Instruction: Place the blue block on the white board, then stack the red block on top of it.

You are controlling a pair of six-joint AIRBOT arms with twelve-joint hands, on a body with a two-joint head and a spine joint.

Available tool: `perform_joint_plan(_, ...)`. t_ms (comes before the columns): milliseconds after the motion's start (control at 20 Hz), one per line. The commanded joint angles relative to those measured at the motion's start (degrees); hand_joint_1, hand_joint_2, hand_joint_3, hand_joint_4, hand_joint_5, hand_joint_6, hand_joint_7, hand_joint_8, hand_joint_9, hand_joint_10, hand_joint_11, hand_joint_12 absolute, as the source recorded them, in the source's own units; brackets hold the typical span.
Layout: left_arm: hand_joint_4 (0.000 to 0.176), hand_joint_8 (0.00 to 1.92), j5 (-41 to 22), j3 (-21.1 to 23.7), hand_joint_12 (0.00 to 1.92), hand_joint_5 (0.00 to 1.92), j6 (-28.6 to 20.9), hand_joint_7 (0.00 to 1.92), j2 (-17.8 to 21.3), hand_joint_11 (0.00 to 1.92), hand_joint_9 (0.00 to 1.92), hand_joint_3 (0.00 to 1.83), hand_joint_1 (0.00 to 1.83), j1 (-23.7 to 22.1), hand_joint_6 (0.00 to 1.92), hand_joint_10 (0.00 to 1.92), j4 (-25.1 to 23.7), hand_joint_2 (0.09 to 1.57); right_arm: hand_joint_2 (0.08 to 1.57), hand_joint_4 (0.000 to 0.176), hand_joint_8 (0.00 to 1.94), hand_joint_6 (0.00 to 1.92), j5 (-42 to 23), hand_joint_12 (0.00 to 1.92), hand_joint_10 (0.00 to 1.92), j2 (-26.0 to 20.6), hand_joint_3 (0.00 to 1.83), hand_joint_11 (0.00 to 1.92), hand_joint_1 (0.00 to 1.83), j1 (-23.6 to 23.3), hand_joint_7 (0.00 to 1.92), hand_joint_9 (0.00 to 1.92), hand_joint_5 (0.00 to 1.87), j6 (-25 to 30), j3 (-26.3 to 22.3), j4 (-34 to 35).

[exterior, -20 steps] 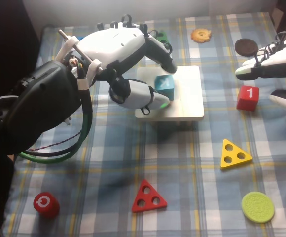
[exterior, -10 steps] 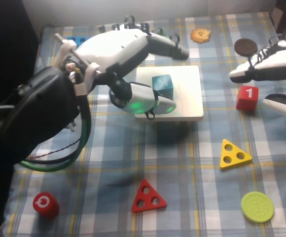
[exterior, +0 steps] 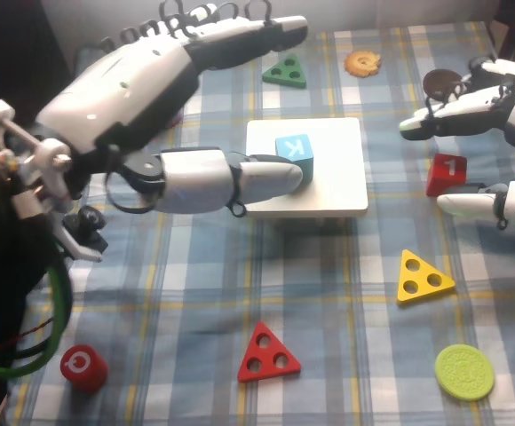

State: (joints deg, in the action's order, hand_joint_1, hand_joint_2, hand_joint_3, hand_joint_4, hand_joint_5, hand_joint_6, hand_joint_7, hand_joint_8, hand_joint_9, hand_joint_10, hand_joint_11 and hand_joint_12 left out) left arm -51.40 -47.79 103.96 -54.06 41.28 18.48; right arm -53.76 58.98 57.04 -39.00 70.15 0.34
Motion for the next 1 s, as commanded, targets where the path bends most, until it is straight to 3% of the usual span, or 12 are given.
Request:
perform_joint_plan(0, 0.125, 0.00, -9.1, 0.2, 0.26, 0.43, -2.7, 0.38, 0.7, 0.00, 0.29, 0.00, 0.78, 0.0, 0.00, 0.00, -2.3, 0.91, 1.08, 0.000, 0.00, 0.00, -5.5, 0.98, 0.00, 0.2, 0.00, 0.19, 0.81, -0.7, 0.60, 0.63, 0.60, -0.5, 0.5, 1.8)
perform_joint_plan(50, 0.102, 0.00, -10.1, 0.3, 0.30, 0.45, -5.7, 0.39, 1.4, 0.00, 0.30, 0.00, 0.79, 0.7, 0.00, 0.00, -3.1, 0.92, 1.08, 0.000, 0.00, 0.00, -4.4, 0.98, 0.00, 0.6, 0.00, 0.17, 0.84, -0.9, 0.58, 0.60, 0.60, -0.7, 1.3, 2.6)
perform_joint_plan(100, 0.102, 0.00, -10.9, 0.5, 0.31, 0.46, -7.5, 0.39, 1.9, 0.00, 0.31, 0.00, 0.79, 1.3, 0.00, 0.01, -3.6, 0.92, 1.08, 0.000, 0.00, 0.00, -3.6, 1.02, 0.00, 0.9, 0.00, 0.15, 0.86, -1.1, 0.57, 0.60, 0.60, -0.7, 1.9, 3.0)
perform_joint_plan(200, 0.079, 0.00, -12.4, 1.0, 0.53, 0.49, -9.6, 0.41, 3.0, 0.00, 0.33, 0.00, 0.78, 2.2, 0.00, 0.00, -4.0, 0.92, 1.08, 0.000, 0.00, 0.00, -2.2, 1.09, 0.00, 1.3, 0.00, 0.16, 0.88, -1.4, 0.58, 0.61, 0.61, -1.2, 2.6, 3.6)
perform_joint_plan(300, 0.067, 0.00, -14.0, 1.7, 0.61, 0.50, -9.9, 0.41, 3.7, 0.00, 0.33, 0.00, 0.80, 3.2, 0.00, 0.00, -3.8, 0.92, 1.07, 0.000, 0.00, 0.00, -1.3, 1.11, 0.01, 1.7, 0.00, 0.19, 0.88, -1.8, 0.58, 0.63, 0.62, -2.5, 2.7, 4.1)
perform_joint_plan(450, 0.081, 0.00, -15.9, 2.3, 0.60, 0.50, -10.4, 0.41, 4.2, 0.00, 0.30, 0.00, 0.79, 4.2, 0.00, 0.00, -3.3, 0.92, 1.07, 0.000, 0.00, 0.00, 0.1, 1.08, 0.01, 2.2, 0.00, 0.19, 0.90, -2.1, 0.58, 0.63, 0.64, -3.2, 3.3, 4.6)
perform_joint_plan(600, 0.077, 0.00, -16.4, 2.5, 0.76, 0.50, -10.9, 0.42, 4.5, 0.00, 0.32, 0.00, 0.79, 4.4, 0.00, 0.01, -3.2, 0.91, 1.07, 0.000, 0.00, 0.01, 0.5, 1.06, 0.00, 2.5, 0.00, 0.19, 0.89, -2.1, 0.59, 0.62, 0.67, -3.2, 3.5, 4.9)
perform_joint_plan(750, 0.071, 0.00, -16.5, 2.5, 0.74, 0.50, -11.4, 0.41, 4.5, 0.00, 0.31, 0.00, 0.78, 4.6, 0.00, 0.00, -3.1, 0.91, 1.08, 0.000, 0.01, 0.01, 0.7, 0.98, 0.01, 2.6, 0.00, 0.24, 0.95, -2.1, 0.65, 0.65, 0.73, -3.2, 3.7, 5.1)
perform_joint_plan(800, 0.080, 0.00, -16.6, 2.5, 0.73, 0.50, -11.6, 0.42, 4.5, 0.00, 0.32, 0.00, 0.78, 4.7, 0.00, 0.00, -3.0, 0.91, 1.08, 0.000, 0.02, 0.02, 0.7, 0.99, 0.02, 2.6, 0.00, 0.26, 0.97, -2.1, 0.69, 0.68, 0.77, -3.2, 3.8, 5.1)
perform_joint_plan(900, 0.076, 0.00, -16.8, 2.4, 0.71, 0.50, -11.9, 0.42, 4.5, 0.00, 0.33, 0.00, 0.77, 4.7, 0.00, 0.01, -2.8, 0.91, 1.08, 0.000, 0.03, 0.02, 0.6, 1.03, 0.03, 2.6, 0.00, 0.29, 1.02, -2.2, 0.76, 0.75, 0.84, -3.2, 3.7, 5.1)
perform_joint_plan(950, 0.074, 0.00, -16.9, 2.4, 0.70, 0.51, -11.9, 0.43, 4.5, 0.00, 0.33, 0.00, 0.77, 4.8, 0.00, 0.01, -2.7, 0.91, 1.17, 0.048, 0.03, 0.91, 0.6, 1.10, 0.04, 2.6, 0.00, 0.31, 1.03, -2.3, 0.79, 0.79, 0.88, -3.2, 3.7, 5.1)
